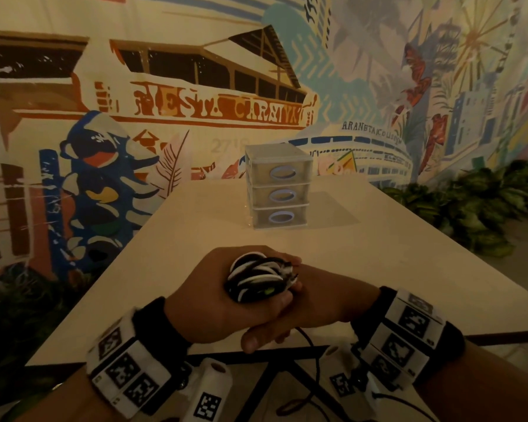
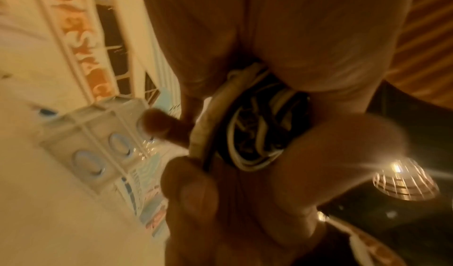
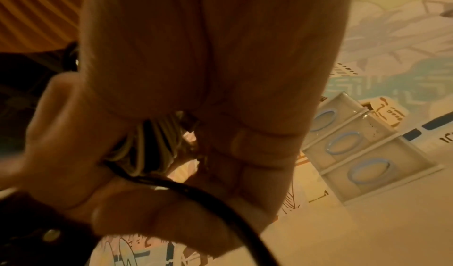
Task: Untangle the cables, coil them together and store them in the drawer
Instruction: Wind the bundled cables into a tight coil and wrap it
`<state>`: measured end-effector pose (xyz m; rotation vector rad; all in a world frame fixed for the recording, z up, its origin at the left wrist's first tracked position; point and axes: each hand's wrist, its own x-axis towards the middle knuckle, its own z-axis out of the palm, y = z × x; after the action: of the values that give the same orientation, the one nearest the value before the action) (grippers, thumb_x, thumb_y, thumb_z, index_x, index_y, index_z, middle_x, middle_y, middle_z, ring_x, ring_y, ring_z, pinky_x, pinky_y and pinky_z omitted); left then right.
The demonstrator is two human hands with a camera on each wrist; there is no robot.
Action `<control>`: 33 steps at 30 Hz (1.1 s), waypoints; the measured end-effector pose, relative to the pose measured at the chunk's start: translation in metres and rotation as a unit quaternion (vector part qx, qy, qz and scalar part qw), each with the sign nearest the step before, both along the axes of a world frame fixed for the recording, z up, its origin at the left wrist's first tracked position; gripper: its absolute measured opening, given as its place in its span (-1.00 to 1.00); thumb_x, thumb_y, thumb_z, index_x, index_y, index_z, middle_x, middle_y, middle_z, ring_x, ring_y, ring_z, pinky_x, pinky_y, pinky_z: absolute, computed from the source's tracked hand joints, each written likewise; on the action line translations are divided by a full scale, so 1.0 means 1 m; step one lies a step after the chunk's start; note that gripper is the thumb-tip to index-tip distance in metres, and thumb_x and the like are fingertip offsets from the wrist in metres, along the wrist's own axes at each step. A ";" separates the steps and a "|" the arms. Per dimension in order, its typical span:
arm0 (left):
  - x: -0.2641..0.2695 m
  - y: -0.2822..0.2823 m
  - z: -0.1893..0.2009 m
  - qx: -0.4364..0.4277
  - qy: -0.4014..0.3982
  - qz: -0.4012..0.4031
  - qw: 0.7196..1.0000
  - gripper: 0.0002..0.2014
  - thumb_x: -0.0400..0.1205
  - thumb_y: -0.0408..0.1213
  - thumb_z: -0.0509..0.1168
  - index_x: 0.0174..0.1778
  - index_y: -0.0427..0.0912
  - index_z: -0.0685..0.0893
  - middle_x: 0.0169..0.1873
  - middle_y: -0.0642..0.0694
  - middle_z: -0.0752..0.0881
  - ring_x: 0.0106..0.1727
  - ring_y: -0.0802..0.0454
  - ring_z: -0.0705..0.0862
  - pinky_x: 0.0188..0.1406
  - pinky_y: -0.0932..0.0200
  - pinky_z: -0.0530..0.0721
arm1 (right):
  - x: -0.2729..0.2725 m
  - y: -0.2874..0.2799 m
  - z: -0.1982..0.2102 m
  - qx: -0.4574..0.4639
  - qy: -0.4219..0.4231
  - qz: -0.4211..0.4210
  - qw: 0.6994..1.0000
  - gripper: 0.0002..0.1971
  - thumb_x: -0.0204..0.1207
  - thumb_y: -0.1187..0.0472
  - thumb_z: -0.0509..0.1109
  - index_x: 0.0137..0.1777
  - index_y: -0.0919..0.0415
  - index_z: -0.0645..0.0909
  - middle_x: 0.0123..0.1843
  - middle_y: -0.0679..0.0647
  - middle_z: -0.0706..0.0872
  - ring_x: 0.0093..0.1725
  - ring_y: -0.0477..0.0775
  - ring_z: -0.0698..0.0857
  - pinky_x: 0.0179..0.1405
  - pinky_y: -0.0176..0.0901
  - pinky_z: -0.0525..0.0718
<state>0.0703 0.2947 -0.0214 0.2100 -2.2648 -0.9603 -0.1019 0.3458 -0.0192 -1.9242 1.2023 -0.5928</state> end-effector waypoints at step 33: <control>0.004 -0.031 -0.027 -0.430 -0.345 0.200 0.810 -0.72 0.33 -0.13 0.52 -0.15 0.05 0.58 -0.36 0.12 0.63 -0.32 0.09 0.57 -0.47 0.29 0.49 | -0.025 -0.020 -0.016 0.224 -0.115 -0.096 0.963 -0.79 0.46 0.11 0.38 -0.13 0.17 0.83 -0.12 0.07 0.86 0.01 0.11 0.81 -0.10 -0.24 0.66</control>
<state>0.0740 0.2635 -0.0481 0.6688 -2.8673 0.5048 -0.1266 0.3262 -0.0357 -1.3342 1.2536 -0.5691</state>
